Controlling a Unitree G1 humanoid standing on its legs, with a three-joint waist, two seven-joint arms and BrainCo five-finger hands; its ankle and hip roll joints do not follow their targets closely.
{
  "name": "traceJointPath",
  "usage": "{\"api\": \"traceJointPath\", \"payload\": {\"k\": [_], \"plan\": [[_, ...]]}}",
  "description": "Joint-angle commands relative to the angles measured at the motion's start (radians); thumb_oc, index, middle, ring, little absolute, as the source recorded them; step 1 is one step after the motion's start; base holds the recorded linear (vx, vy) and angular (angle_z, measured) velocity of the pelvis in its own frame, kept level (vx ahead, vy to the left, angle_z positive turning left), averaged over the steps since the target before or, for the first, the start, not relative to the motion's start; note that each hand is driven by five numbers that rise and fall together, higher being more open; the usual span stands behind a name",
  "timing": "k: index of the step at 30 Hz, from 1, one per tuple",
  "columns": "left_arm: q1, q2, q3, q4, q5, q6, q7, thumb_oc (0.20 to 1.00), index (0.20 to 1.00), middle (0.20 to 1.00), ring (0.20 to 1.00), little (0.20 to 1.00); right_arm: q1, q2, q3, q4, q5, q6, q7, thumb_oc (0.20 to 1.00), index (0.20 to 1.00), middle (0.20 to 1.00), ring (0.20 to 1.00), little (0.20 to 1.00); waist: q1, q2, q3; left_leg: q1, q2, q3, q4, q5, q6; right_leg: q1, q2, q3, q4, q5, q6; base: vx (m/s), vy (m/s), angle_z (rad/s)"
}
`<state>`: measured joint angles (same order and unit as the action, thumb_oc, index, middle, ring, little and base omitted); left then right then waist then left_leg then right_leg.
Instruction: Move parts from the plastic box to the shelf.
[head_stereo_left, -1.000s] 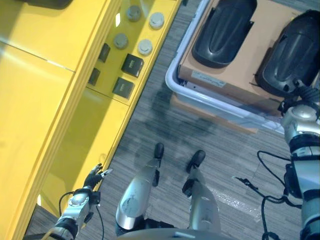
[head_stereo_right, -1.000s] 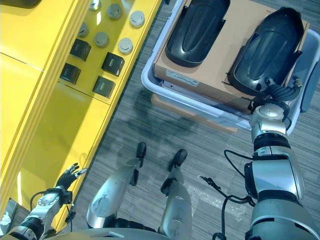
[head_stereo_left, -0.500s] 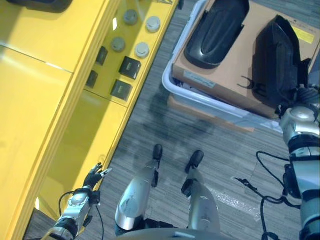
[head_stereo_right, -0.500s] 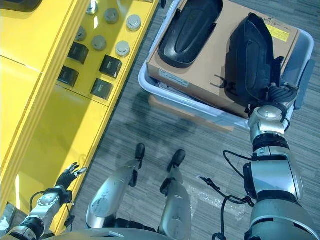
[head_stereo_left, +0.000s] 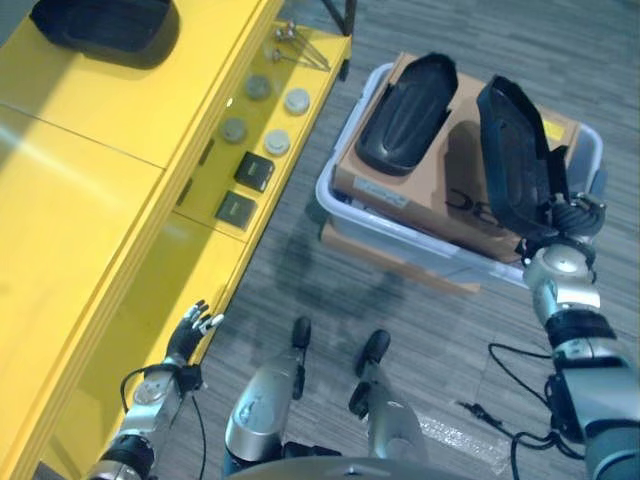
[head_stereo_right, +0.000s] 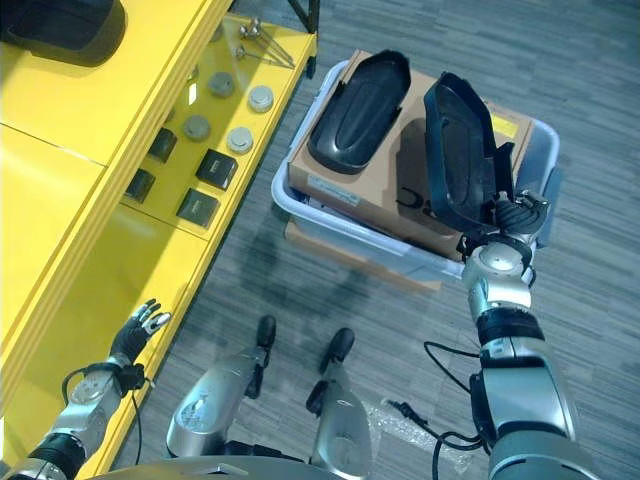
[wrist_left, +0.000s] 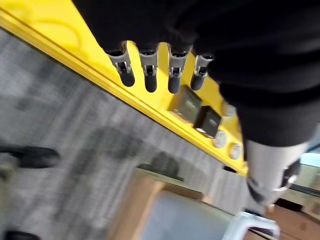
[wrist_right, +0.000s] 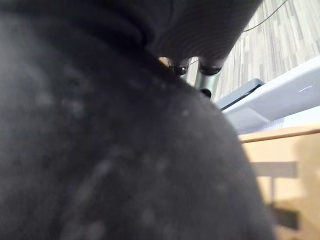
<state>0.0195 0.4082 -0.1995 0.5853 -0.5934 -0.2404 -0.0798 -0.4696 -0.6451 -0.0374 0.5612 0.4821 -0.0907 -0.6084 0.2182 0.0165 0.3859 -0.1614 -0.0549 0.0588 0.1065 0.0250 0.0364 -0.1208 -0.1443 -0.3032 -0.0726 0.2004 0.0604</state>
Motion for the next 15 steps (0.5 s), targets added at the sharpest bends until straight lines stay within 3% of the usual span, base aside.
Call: {"api": "traceJointPath", "payload": {"k": [1,6,10,13,15], "plan": [[0.024,0.020,-0.009,-0.008,-0.057,0.030,-0.005,1.000,1.000,1.000,1.000,1.000,-0.009,-0.088,-0.007,-0.076,-0.065,-0.049,-0.073,0.200,0.200,0.200,0.200,0.200,0.019,0.023,-0.137,0.012,0.062,-0.075,-0.050,-0.035,-0.062,0.062,-0.019,0.005,0.090,-0.187,0.075,0.10,0.042,-0.15],[0.017,0.009,0.027,-0.126,-0.060,0.094,-0.030,1.000,1.000,1.000,1.000,1.000,0.062,-0.036,-0.040,-0.236,-0.105,-0.017,-0.105,0.200,0.200,0.200,0.200,0.200,0.010,0.007,-0.212,0.081,0.070,-0.059,-0.095,-0.031,-0.060,0.121,-0.010,0.014,0.049,-0.177,0.078,0.06,0.030,-0.12],[-0.020,0.006,0.025,-0.210,-0.083,0.204,-0.062,1.000,1.000,1.000,1.000,1.000,0.086,-0.006,-0.031,-0.286,-0.128,-0.006,-0.074,0.200,0.200,0.200,0.200,0.200,0.003,0.001,-0.254,0.121,0.073,-0.050,-0.127,-0.025,-0.060,0.153,-0.007,0.018,0.022,-0.168,0.084,0.02,0.011,-0.02],[-0.100,0.000,-0.005,-0.284,-0.131,0.339,-0.092,1.000,1.000,1.000,1.000,1.000,0.079,0.016,0.013,-0.301,-0.136,0.009,-0.024,0.200,0.200,0.200,0.200,0.200,-0.009,-0.004,-0.287,0.149,0.075,-0.042,-0.147,-0.023,-0.058,0.173,-0.006,0.025,0.003,-0.160,0.089,0.00,0.000,0.00],[-0.207,-0.028,-0.067,-0.322,-0.256,0.471,-0.080,1.000,1.000,1.000,1.000,1.000,0.045,0.047,0.084,-0.291,-0.131,0.029,0.003,0.200,0.200,0.200,0.200,0.200,-0.027,-0.004,-0.310,0.168,0.075,-0.031,-0.153,-0.022,-0.055,0.182,-0.006,0.038,-0.004,-0.155,0.093,0.02,0.031,-0.03]]}}
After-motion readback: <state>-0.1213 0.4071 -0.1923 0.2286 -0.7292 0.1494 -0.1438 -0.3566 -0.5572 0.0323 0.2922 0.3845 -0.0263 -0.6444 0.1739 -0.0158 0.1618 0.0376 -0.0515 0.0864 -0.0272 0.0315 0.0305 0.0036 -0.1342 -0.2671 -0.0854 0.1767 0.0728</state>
